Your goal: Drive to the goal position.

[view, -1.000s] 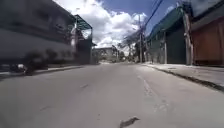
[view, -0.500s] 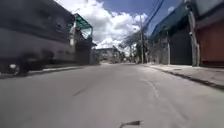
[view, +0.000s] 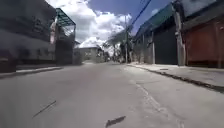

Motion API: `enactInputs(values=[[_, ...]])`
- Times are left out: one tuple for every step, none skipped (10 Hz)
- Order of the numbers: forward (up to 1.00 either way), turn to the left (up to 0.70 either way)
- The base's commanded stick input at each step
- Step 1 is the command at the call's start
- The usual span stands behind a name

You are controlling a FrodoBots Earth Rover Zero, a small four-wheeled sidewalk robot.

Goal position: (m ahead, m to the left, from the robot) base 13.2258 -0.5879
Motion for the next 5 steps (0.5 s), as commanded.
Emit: enactInputs(values=[[1.0,0.0],[1.0,0.0],[1.0,0.0],[1.0,0.0],[1.0,0.0]])
